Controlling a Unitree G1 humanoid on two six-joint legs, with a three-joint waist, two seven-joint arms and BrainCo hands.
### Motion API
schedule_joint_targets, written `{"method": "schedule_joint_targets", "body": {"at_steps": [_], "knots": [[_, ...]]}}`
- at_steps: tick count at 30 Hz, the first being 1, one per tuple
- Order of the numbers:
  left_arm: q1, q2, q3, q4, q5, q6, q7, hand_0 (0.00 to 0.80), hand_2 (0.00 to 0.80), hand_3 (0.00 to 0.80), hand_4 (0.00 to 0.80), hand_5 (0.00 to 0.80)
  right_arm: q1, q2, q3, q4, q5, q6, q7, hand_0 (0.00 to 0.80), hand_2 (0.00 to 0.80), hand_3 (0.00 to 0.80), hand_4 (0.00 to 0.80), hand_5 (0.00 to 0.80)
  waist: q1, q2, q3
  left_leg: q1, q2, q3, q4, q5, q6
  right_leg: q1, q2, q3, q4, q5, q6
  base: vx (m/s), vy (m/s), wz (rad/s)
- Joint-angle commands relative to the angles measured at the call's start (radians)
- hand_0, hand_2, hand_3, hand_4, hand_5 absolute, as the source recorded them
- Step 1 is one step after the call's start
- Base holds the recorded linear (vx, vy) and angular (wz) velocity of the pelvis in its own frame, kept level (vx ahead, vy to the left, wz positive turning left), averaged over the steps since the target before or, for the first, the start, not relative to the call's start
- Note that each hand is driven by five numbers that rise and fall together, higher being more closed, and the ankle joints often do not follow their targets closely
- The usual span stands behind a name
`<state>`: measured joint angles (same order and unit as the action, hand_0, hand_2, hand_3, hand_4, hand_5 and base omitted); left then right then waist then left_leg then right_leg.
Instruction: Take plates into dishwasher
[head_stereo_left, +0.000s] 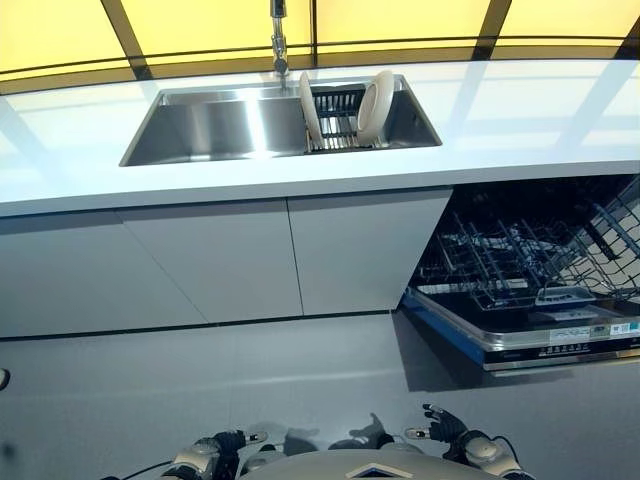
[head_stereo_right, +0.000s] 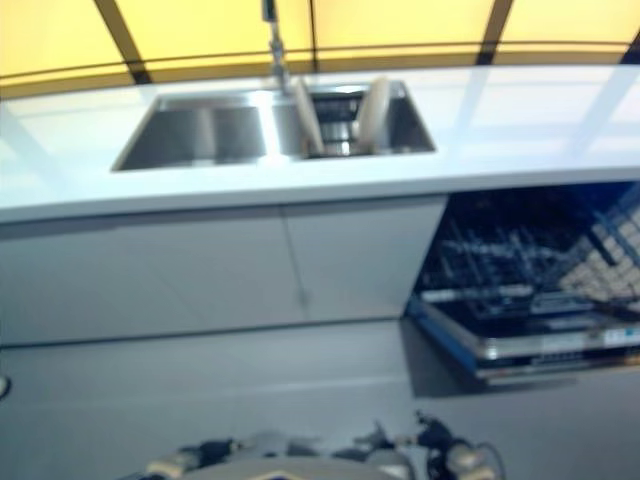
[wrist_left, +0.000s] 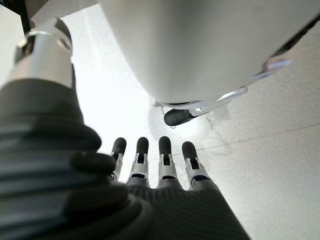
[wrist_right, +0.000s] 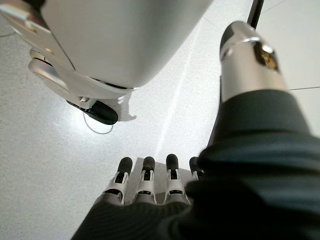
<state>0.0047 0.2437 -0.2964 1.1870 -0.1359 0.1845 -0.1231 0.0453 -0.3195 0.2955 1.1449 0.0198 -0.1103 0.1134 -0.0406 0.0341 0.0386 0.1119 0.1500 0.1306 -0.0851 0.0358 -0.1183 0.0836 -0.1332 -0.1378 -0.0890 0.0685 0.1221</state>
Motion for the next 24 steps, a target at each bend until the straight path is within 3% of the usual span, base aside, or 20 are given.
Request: {"method": "schedule_joint_targets", "body": {"at_steps": [1,24], "knots": [[-0.061,0.004,-0.007,0.047,-0.004,0.013,0.009,0.000,0.000,0.000,0.000,0.000,-0.061,0.033,0.033,0.031,0.003,-0.011,-0.007,0.000,0.000,0.000,0.000,0.000,-0.015,-0.048,0.051,0.011,-0.121,0.003,0.018,-0.052,0.107,0.004,0.041,0.003,0.056,-0.041,-0.025,0.000,0.000,0.00],[-0.050,0.010,0.002,0.035,-0.041,0.039,0.005,0.000,0.000,0.000,0.000,0.000,-0.060,0.033,0.048,-0.004,0.008,0.020,0.001,0.000,0.000,0.000,0.000,0.000,-0.010,-0.051,0.049,0.012,-0.120,0.001,0.012,-0.046,0.106,0.010,0.044,-0.006,0.046,-0.033,-0.024,0.000,0.000,0.00]]}}
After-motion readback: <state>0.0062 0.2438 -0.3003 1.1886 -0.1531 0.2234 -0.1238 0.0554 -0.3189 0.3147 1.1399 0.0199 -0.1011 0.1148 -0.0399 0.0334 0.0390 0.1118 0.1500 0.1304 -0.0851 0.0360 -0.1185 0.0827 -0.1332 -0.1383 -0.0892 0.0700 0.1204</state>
